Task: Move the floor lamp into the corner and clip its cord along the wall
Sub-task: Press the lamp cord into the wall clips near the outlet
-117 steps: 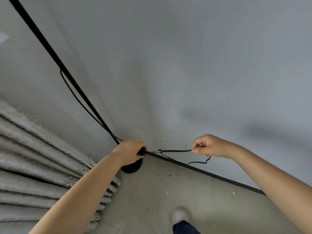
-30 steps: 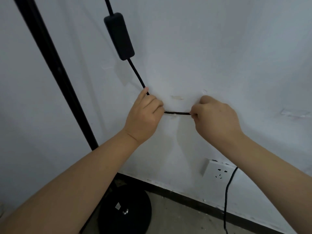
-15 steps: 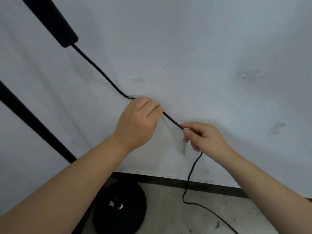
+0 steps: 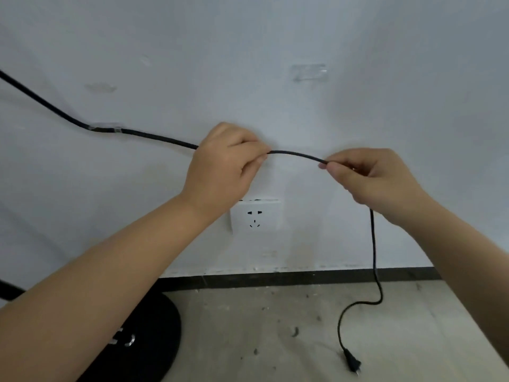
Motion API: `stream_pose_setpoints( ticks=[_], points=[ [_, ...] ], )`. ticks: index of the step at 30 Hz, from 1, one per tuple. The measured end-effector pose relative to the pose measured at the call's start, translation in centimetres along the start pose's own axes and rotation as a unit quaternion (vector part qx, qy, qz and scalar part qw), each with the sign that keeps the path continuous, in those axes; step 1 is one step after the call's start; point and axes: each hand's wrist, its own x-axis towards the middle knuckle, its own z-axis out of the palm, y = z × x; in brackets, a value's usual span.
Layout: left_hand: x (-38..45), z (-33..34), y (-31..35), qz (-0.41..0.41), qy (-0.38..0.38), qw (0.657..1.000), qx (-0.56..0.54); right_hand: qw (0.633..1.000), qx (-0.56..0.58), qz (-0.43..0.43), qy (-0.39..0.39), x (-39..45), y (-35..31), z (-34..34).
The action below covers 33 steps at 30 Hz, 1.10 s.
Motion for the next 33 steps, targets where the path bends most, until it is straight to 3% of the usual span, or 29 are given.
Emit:
stream_pose_setpoints(
  ticks=[5,11,19,24,29,33],
  points=[
    [2.4,0.0,1.4,-0.054,0.024,0.998,0.037,0.979,-0.122,-0.096,0.129,1.5,-2.8,-0.8],
    [4.5,-0.8,2.1,-0.189,0.014,0.982,-0.021,0.955,-0.207,-0.147,0.156,2.7,-5.8,-2.0],
    [5.6,-2.0,2.9,-0.163,-0.013,0.986,0.024,0.944,-0.24,-0.192,0.121,3.6,-7.0,-3.7],
    [6.4,-1.9,3.0,-0.104,-0.032,0.989,0.096,0.947,-0.23,-0.197,0.113,4.1,-7.4,-4.4],
    [6.7,-2.0,3.5,-0.006,0.005,0.993,0.118,0.947,-0.225,-0.2,0.111,4.3,-8.1,-4.9],
    [6.9,-2.1,3.8,-0.003,0.002,0.99,0.139,0.946,-0.232,-0.196,0.11,4.4,-8.6,-5.3]
  ],
)
